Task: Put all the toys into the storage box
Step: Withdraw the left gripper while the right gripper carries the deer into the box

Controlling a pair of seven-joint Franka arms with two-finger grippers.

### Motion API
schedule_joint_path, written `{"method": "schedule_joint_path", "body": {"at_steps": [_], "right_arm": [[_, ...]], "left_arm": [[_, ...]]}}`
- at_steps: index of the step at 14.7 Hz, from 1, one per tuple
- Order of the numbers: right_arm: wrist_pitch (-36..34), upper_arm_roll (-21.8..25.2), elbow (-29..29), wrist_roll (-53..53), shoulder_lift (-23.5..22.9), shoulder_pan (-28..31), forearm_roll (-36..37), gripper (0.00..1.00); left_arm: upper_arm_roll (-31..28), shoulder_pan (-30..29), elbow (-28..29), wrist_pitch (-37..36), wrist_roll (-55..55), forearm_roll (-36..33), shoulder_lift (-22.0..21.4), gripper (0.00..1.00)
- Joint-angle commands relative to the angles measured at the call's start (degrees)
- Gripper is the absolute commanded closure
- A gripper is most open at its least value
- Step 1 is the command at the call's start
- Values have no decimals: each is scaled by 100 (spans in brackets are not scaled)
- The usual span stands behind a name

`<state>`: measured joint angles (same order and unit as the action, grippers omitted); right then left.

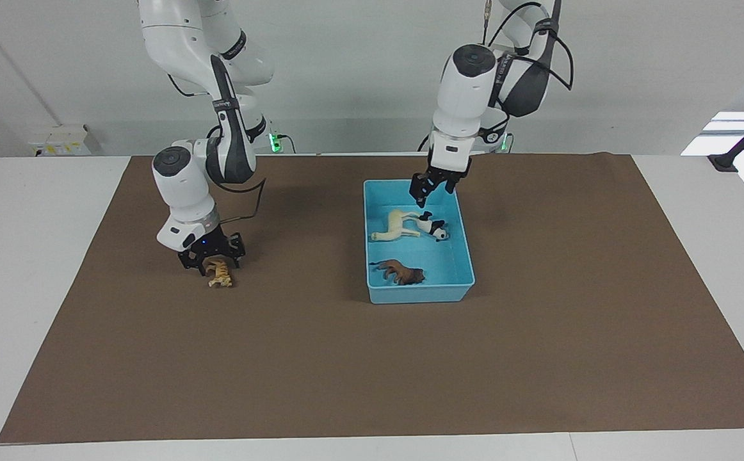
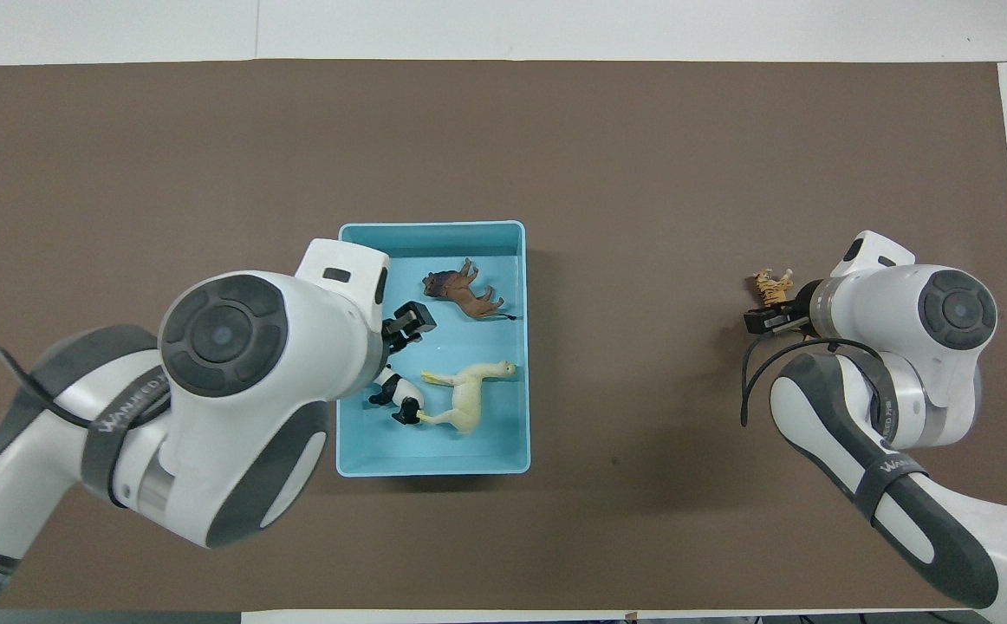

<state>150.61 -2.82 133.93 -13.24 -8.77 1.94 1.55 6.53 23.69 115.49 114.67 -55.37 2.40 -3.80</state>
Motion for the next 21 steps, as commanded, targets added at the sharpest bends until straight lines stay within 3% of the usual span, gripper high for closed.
{"method": "schedule_joint_path", "body": {"at_steps": [1, 4, 7, 9, 11, 12, 15, 21], "right_arm": [[65, -35, 1, -109, -11, 87, 30, 100], [-75, -35, -77, -118, -2, 52, 30, 100], [-575, -35, -428, -118, 42, 8, 39, 100], [-1127, -44, -875, -100, 77, -105, 47, 100], [-2040, -44, -1612, 31, 103, -317, 47, 100], [-2393, -122, -2016, 328, 103, -343, 39, 100], [-3537, -228, -3370, 2100, -141, -1447, 21, 100], [-3162, -237, -4252, 4143, -704, -3188, -286, 100]], "left_arm": [[15, -802, -456, -925, 1347, -2, -130, 0], [24, -1716, -1089, -1876, 3404, -11, -95, 0], [24, -2201, -1317, -1983, 4446, -98, -25, 0], [15, -2290, -1756, -2290, 4824, -151, 246, 0], [6, -2281, -2239, -2501, 5035, -361, 624, 0], [6, -2307, -2250, -2537, 5176, -371, 617, 0], [6, -2457, -2093, -2643, 5458, -354, 556, 0], [6, -2492, -1899, -2546, 5476, -345, 415, 0]]}}
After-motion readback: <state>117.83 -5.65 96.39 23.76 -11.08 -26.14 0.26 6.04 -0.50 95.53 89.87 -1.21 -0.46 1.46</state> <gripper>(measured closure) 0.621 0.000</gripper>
